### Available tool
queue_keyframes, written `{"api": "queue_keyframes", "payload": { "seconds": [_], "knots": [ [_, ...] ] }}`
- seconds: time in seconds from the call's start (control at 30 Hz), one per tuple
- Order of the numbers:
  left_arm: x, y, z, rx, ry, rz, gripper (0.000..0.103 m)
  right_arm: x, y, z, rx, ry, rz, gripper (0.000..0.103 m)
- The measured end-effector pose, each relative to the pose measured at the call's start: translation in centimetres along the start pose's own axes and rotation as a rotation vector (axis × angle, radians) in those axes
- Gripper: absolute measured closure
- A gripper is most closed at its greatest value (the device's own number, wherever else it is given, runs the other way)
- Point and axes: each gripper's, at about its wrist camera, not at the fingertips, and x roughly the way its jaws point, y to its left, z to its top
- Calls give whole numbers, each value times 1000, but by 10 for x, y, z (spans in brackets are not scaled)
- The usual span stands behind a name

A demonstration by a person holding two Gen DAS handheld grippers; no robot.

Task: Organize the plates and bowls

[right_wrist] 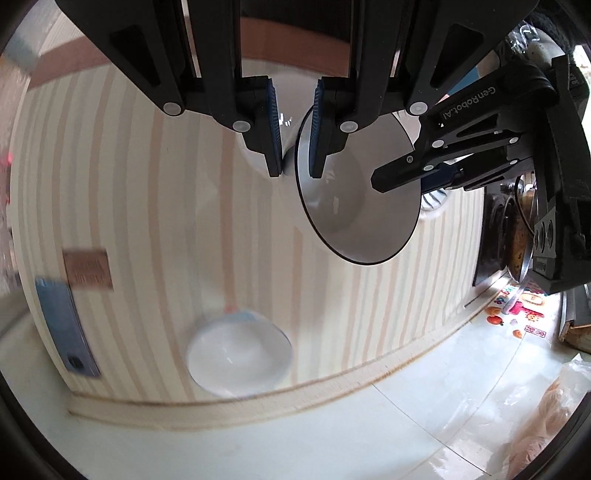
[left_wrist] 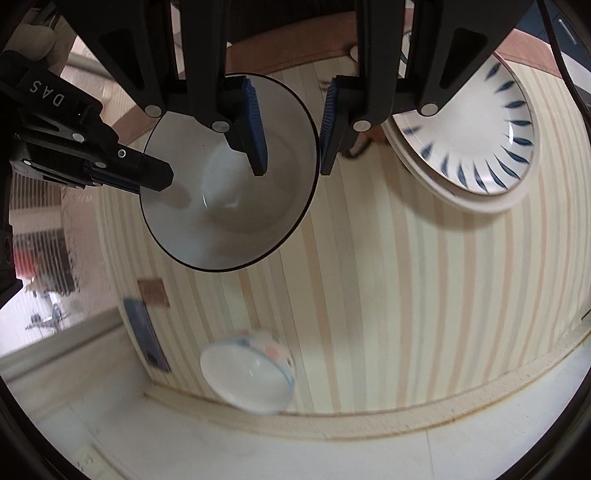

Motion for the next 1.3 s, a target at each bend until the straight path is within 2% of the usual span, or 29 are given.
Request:
{"api": "queue_keyframes", "payload": {
  "seconds": [0.13, 0.47, 0.83, 1.07, 1.2, 1.3],
  "knots": [
    [14, -11, -8, 24, 32, 21, 78, 9, -15, -23, 34, 30, 1, 87],
    [32, -21, -18, 37, 63, 54, 78, 28, -40, -43, 76, 77, 13, 87],
    [42, -19, -16, 37, 70, 100, 78, 40, -45, -38, 100, 113, 22, 86],
    [39, -16, -16, 27, 76, 89, 78, 43, -44, -34, 108, 139, 35, 85],
    [12, -12, -8, -2, 27, 62, 77, 26, -50, -28, 130, 119, 79, 85],
    [-14, -8, 19, -40, -47, 50, 77, 5, -59, -18, 155, 72, 107, 85]
  ]
}}
